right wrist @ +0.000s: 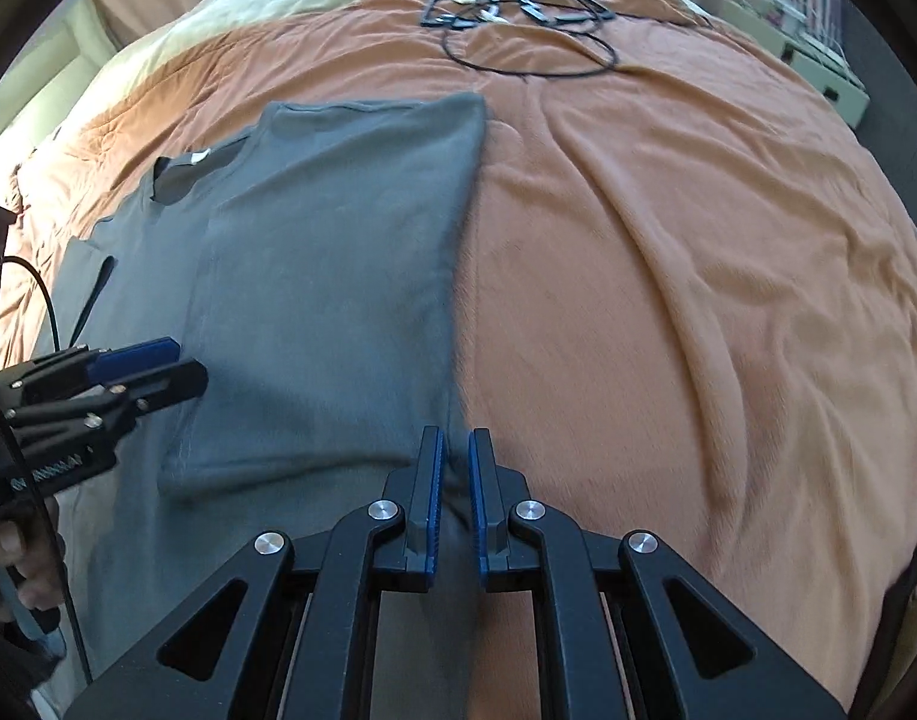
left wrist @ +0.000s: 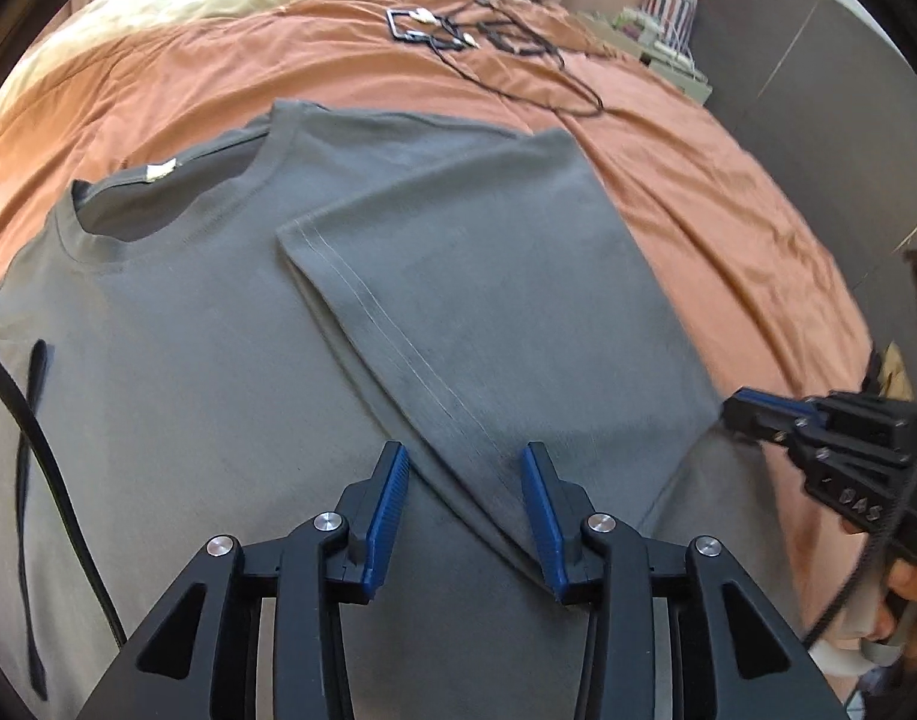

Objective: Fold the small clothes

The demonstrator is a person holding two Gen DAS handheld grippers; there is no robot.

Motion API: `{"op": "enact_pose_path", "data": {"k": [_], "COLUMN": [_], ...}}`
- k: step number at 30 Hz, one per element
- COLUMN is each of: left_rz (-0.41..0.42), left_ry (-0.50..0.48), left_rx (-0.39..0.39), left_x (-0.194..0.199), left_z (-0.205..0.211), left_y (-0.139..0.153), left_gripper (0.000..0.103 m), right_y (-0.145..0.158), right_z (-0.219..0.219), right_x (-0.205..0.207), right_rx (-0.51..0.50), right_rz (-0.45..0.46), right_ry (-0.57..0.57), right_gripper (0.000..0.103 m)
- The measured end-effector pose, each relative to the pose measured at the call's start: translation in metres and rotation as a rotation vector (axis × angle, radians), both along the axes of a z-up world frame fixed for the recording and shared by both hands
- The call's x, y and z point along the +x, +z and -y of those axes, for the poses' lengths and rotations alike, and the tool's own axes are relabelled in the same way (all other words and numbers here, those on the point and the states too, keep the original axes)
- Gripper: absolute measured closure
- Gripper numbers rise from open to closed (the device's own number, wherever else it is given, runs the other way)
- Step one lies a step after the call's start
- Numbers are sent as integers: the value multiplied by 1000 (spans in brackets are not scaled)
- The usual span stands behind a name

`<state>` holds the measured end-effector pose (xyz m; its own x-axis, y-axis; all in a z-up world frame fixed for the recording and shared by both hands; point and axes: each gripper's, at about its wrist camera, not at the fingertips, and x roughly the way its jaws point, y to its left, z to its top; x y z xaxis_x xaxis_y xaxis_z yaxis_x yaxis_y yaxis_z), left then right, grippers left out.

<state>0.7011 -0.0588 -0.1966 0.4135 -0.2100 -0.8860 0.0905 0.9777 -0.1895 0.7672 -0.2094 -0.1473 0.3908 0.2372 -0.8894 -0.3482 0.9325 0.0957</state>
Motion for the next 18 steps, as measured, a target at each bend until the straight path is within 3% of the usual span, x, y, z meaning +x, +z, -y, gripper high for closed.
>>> {"op": "enact_pose_path", "data": {"k": [3, 6, 13, 18], "left_rz": [-1, 8, 17, 42], "left_ry": [-39, -79, -66, -38], "left_rx": [63, 128, 116, 107], "left_x": [-9, -24, -60, -103], "left_z": [12, 21, 12, -5], "left_y": [-4, -2, 27, 64], "left_gripper": [48, 46, 46, 46], "right_y": [7, 12, 55, 82], "right_z": [15, 21, 27, 41], "right_x": [-14, -25, -100, -151], "right_rx": [-10, -8, -23, -1], "right_rz": [8, 20, 153, 163], "right_ry": [-38, -44, 18, 6], "right_gripper": [98, 98, 98, 98]}}
